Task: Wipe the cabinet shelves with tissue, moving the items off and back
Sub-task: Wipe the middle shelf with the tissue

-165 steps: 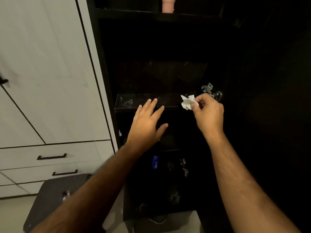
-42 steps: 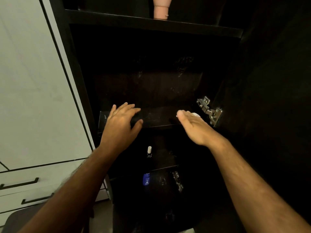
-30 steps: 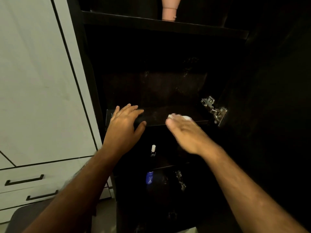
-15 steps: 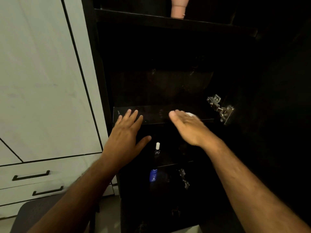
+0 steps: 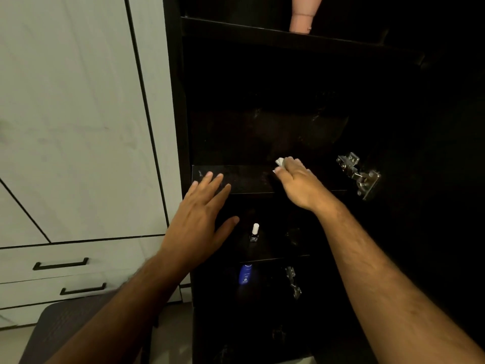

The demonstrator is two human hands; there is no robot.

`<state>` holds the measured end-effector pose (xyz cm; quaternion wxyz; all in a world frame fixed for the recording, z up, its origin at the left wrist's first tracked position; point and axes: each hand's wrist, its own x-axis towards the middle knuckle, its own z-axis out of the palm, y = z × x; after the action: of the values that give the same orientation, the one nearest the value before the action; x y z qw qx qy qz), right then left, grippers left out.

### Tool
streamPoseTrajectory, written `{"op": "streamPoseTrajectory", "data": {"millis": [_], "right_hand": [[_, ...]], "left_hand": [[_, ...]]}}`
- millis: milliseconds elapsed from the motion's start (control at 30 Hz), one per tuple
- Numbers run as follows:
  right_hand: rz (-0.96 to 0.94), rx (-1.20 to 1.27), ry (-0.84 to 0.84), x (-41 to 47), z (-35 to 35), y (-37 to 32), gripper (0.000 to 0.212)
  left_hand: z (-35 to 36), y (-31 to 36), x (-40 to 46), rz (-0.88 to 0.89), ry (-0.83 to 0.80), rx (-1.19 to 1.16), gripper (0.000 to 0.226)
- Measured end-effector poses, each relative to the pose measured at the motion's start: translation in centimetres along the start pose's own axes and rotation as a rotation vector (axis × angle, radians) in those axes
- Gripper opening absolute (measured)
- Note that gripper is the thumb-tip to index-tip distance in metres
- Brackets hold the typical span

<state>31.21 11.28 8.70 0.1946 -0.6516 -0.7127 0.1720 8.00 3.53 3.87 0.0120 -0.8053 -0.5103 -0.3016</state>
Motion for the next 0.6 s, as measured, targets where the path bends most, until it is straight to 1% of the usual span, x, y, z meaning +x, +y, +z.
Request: {"op": "streamPoseTrajectory", "data": {"millis": [67, 133, 233, 333, 433, 500, 600], "right_hand": [[-0.041, -0.086, -0.057, -0.6, -0.1, 0.4, 0.051], [-0.041, -0.125, -0.111, -0.7, 0.2, 0.5, 0.054], [0.01, -0.093, -0.069, 0.4, 0.7, -0.4, 0.059], [0.035, -0.166, -0.034, 1.3, 2.1, -2.4, 0.067], [-0.098, -0.141, -0.108, 0.6, 3.7, -4.4, 0.063], [-0.185, -0.121, -0.169, -0.4, 3.4, -4.7, 0.058], [-0.185, -0.167, -0.234, -2.3, 1.7, -2.7, 0.054]], "left_hand": [[0.1, -0.2, -0.4, 0.005, 0.0, 0.0, 0.065], [0.2, -0.4, -0.8, 0.023, -0.004, 0.007, 0.067], [0.0, -0.6, -1.1, 0.031, 0.008, 0.007, 0.067], [-0.2, -0.7, -1.3, 0.024, 0.021, 0.01, 0.066], [0.0, -0.6, -1.2, 0.039, 0.004, 0.014, 0.067], [0.2, -0.6, -1.0, 0.039, 0.002, 0.013, 0.068], [0.3, -0.7, -0.9, 0.033, 0.017, 0.007, 0.068]]}}
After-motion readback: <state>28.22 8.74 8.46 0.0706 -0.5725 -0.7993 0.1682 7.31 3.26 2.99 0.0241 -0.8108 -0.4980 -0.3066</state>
